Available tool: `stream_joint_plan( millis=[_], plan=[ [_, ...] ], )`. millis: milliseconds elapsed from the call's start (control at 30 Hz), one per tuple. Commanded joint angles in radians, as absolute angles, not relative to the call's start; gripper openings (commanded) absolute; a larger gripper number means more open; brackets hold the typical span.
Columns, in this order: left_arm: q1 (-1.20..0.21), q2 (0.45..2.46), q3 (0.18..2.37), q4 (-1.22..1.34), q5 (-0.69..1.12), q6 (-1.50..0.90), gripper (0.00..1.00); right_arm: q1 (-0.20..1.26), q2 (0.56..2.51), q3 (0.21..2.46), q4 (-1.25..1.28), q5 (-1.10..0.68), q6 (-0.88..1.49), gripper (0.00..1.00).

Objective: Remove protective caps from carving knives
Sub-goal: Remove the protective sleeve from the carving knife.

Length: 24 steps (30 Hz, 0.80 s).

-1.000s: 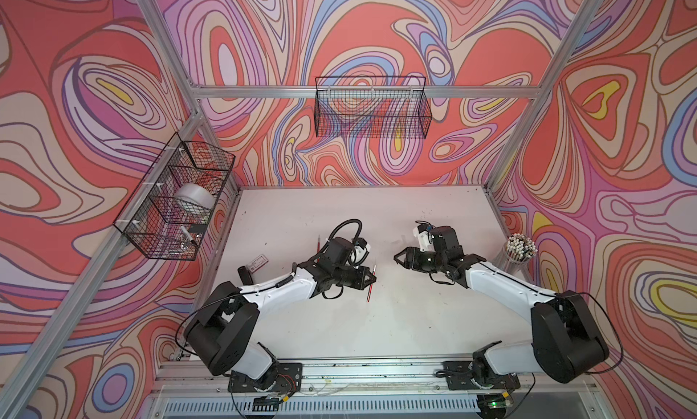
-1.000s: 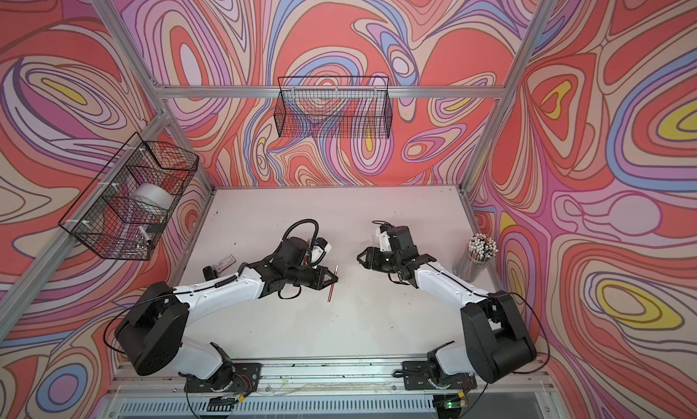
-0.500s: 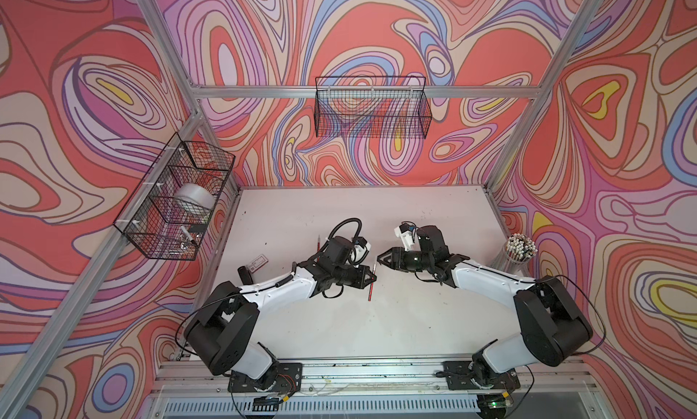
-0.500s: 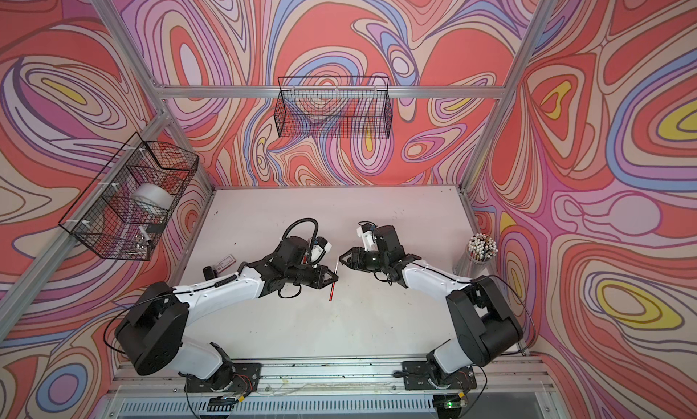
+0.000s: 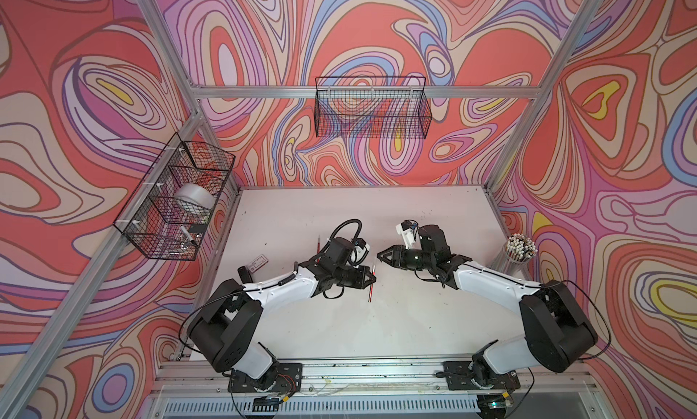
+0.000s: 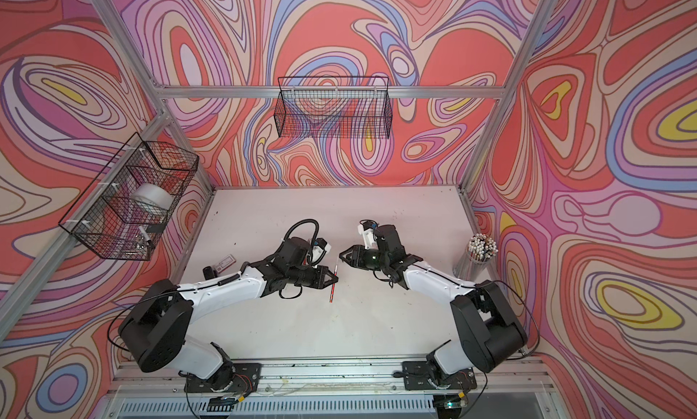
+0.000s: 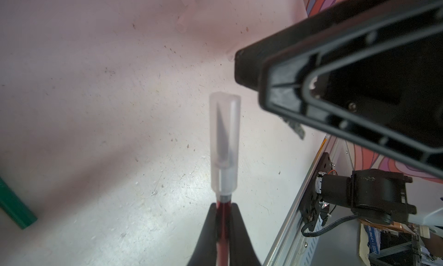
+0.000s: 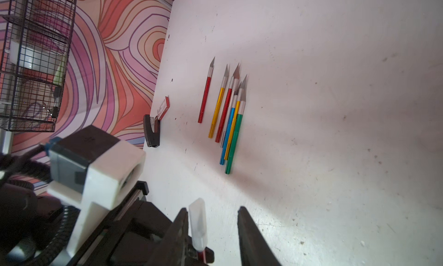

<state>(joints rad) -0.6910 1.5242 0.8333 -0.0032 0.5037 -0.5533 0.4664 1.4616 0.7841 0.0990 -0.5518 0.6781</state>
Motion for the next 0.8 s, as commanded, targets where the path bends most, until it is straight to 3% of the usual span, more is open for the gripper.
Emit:
stream_joint_plan(
  millis=[0,300,767],
  plan=[
    [-0.69,1.538,0.848,0.009,0.502,-0.559,0.02,0.473,1.438,0.77,0.13,-0.596,0.682,0.36],
    [-0.69,1.518,0.841,0.018,0.515,-0.557,0.02,0.506,1.53,0.805,0.143,-0.614,0.675,0.34],
    [-0.69,1.529,0.834,0.035,0.526,-0.564,0.01,0.508,1.518,0.807,0.138,-0.576,0.668,0.12]
  ],
)
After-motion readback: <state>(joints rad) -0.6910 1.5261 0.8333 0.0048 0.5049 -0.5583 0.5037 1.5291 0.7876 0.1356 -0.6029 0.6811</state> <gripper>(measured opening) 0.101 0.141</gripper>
